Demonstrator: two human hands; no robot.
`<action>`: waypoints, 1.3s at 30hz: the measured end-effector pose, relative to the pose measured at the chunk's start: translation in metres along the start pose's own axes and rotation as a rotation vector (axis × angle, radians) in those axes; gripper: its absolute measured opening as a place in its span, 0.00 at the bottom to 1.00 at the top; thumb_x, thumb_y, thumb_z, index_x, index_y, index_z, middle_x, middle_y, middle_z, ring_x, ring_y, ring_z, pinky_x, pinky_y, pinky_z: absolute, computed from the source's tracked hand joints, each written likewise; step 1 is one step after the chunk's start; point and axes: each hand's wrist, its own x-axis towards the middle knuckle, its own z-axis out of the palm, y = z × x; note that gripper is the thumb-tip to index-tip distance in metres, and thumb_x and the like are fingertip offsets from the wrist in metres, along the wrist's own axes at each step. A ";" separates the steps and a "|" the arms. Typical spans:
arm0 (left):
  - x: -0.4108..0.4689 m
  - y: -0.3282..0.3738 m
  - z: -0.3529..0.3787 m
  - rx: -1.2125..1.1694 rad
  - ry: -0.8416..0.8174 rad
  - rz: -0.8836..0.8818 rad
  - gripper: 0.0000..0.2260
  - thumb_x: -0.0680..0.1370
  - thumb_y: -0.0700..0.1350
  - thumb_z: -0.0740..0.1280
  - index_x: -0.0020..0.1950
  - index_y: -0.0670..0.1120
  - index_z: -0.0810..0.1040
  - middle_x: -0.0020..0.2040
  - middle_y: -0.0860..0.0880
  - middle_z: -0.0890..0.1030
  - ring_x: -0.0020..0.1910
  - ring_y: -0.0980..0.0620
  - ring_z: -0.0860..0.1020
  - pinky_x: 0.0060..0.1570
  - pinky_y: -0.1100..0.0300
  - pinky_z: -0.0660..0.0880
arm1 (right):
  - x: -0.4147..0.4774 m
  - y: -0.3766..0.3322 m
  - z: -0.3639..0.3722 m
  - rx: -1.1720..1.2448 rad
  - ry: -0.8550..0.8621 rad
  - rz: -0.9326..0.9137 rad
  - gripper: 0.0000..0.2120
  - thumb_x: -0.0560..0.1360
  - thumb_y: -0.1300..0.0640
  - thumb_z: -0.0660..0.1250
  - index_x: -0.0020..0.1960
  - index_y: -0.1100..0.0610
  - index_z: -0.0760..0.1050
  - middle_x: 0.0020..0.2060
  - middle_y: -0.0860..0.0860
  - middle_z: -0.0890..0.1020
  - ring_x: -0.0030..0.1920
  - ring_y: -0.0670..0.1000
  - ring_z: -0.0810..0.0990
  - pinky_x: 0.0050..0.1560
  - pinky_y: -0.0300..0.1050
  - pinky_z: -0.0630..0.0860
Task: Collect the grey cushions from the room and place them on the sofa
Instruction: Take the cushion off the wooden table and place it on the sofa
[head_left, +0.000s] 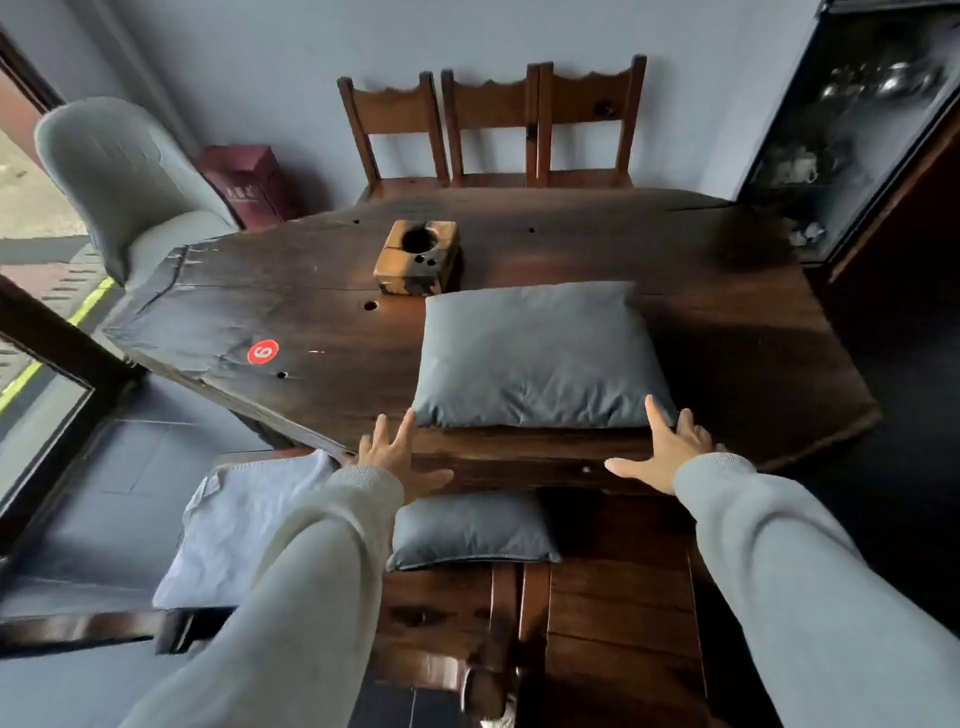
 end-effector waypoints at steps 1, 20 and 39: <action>0.034 0.009 0.007 -0.040 -0.005 0.000 0.51 0.72 0.66 0.73 0.84 0.60 0.42 0.85 0.42 0.44 0.82 0.35 0.52 0.77 0.37 0.56 | 0.035 0.006 0.003 0.013 -0.022 0.012 0.59 0.70 0.26 0.69 0.83 0.40 0.33 0.84 0.61 0.42 0.82 0.64 0.51 0.79 0.65 0.55; 0.221 0.032 0.116 0.101 0.261 0.006 0.47 0.75 0.47 0.71 0.81 0.67 0.42 0.85 0.44 0.44 0.62 0.35 0.72 0.57 0.40 0.75 | 0.253 0.032 0.129 0.217 0.360 -0.058 0.73 0.59 0.30 0.79 0.78 0.34 0.23 0.82 0.66 0.40 0.80 0.69 0.51 0.73 0.74 0.54; 0.005 -0.107 -0.117 -0.378 0.462 -0.162 0.31 0.68 0.49 0.81 0.70 0.56 0.78 0.61 0.46 0.83 0.62 0.42 0.80 0.55 0.56 0.73 | 0.049 -0.131 -0.109 0.093 0.190 -0.462 0.17 0.79 0.39 0.68 0.63 0.44 0.83 0.55 0.57 0.87 0.57 0.65 0.82 0.52 0.51 0.72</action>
